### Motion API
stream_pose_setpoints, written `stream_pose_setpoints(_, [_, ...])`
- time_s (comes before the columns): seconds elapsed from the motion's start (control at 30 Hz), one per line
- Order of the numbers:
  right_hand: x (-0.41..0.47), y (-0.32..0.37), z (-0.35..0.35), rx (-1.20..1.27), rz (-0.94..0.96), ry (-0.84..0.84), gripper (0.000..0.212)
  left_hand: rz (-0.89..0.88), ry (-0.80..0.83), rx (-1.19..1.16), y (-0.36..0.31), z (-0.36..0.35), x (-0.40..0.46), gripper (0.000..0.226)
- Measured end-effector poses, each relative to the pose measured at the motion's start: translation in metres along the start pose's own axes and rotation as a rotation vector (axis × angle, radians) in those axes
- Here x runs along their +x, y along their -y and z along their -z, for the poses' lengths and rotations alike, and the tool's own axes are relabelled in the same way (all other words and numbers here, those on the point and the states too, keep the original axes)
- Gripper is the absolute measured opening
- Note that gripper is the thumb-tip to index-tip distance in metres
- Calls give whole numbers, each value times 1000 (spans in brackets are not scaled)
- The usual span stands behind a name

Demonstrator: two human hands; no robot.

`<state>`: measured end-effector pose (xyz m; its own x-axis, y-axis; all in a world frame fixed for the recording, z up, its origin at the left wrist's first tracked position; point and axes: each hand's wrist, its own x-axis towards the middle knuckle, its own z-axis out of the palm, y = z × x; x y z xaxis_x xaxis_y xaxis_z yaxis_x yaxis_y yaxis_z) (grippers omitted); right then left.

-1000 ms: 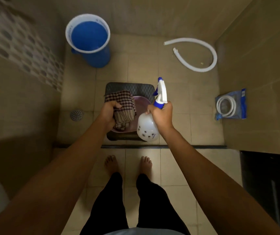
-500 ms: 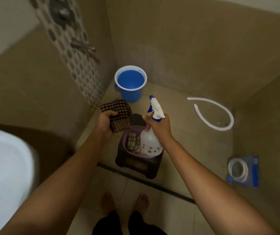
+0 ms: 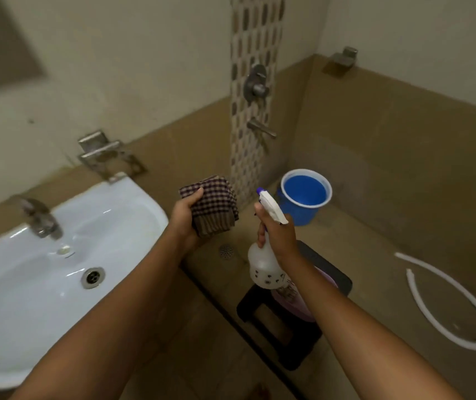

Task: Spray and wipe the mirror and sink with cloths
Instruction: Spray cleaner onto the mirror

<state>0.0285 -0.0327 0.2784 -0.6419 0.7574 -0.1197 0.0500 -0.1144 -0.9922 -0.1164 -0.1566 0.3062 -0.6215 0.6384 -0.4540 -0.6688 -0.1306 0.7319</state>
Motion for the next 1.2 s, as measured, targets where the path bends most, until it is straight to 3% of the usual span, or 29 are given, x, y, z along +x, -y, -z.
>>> stream_pose_setpoints(0.57, [-107,103,-221,-66,227,435,54,-504,-161,-22,-161,138,-187,36])
stream_pose_setpoints(0.67, [-114,126,-253,-42,283,503,46,-586,-199,-24,-193,149,-212,35])
stream_pose_setpoints(0.8, [-119,156,-284,-40,334,600,37,-683,-251,-20,-233,154,-238,36])
stream_pose_setpoints(1.2, [-115,250,-322,29,497,841,61,-998,-338,61,-333,106,-287,34])
